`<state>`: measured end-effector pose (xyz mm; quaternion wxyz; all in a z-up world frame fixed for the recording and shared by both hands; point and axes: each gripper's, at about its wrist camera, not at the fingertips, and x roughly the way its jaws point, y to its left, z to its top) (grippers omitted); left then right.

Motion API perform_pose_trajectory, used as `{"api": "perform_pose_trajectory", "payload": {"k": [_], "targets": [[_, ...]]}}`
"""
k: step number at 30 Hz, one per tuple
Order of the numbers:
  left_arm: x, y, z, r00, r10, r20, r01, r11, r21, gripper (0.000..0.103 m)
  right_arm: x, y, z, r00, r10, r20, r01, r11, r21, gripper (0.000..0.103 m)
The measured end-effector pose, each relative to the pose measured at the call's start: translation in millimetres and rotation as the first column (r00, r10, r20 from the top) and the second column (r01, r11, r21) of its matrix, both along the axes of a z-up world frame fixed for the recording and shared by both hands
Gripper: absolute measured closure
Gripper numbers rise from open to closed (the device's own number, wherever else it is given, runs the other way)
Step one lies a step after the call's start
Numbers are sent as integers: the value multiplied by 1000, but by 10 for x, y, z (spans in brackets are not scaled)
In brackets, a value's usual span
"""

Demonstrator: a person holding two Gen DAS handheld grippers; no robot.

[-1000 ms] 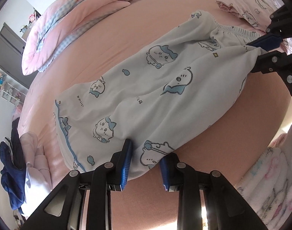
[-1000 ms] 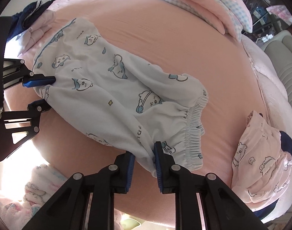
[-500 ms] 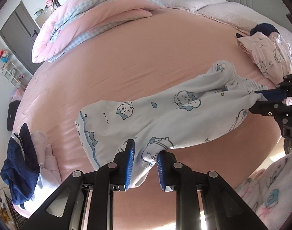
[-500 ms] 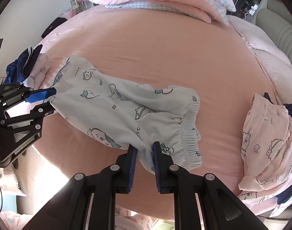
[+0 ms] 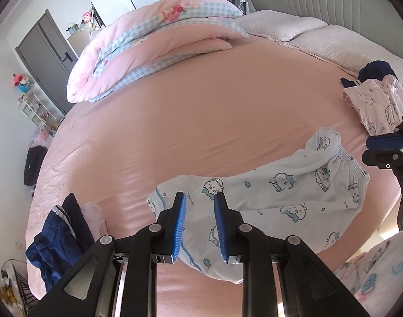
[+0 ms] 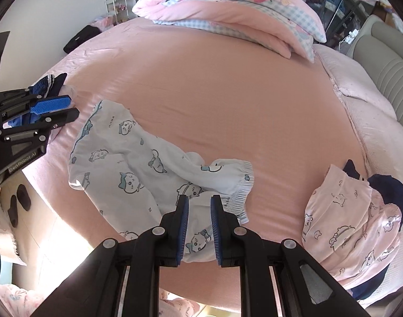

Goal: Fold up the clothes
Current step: 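Lay the pants back down and open both grippers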

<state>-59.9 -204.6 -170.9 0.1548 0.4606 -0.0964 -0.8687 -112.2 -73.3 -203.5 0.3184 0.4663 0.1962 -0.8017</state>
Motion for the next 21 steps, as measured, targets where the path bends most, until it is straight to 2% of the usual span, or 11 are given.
{"api": "perform_pose_trajectory", "payload": {"k": [5,10,15,19,21], "targets": [[103,-101,-27,1000,19,16,-20,998,62,83,-44,197,-39,993,-59,99,67,994,-81,88],[213,-115,-103,997,56,60,-62,992,106,83,-120,365,-87,985,-111,129,122,989,-81,88],[271,-143,-168,991,93,96,-117,953,279,83,-60,457,-142,974,-138,178,155,984,-83,87],[288,-136,-275,982,132,137,-174,917,360,81,-83,532,-232,949,-183,255,213,972,-94,87],[274,-118,-354,974,134,181,-196,902,385,68,-92,584,-266,934,-196,300,236,966,-105,86]]}}
